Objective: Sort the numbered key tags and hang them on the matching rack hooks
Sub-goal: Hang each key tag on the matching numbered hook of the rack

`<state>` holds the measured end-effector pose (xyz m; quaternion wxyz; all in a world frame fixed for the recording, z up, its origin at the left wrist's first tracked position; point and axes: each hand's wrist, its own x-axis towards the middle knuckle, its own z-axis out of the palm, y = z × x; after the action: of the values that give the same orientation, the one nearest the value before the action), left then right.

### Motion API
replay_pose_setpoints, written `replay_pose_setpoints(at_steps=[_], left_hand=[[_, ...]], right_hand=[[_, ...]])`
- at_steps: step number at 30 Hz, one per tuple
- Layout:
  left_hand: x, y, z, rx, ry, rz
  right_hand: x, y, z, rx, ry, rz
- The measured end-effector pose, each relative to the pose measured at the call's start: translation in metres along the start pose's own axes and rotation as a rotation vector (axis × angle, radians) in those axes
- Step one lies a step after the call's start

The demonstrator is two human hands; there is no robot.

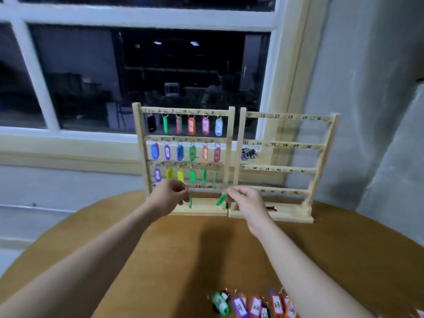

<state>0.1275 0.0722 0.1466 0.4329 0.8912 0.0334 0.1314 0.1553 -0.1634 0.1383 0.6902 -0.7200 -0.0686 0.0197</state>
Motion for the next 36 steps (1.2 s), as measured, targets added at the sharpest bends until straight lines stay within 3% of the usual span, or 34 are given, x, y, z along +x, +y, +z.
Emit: replay_pose_setpoints(at_steps=[8, 17, 32, 36], left_hand=[[0.015, -0.080, -0.043, 0.039, 0.090, -0.149], [0.061, -0.113, -0.046, 0.050, 0.212, -0.161], [0.069, -0.142, -0.033, -0.058, 0.222, -0.145], [0.073, -0.142, -0.033, 0.008, 0.232, -0.099]], right_hand=[[0.031, 0.018, 0.100, -0.048, -0.117, 0.062], [0.066, 0.037, 0.168, -0.109, -0.190, 0.082], [0.095, 0.060, 0.210, -0.259, -0.170, -0.094], [0.097, 0.060, 0.209, -0.332, -0.153, -0.142]])
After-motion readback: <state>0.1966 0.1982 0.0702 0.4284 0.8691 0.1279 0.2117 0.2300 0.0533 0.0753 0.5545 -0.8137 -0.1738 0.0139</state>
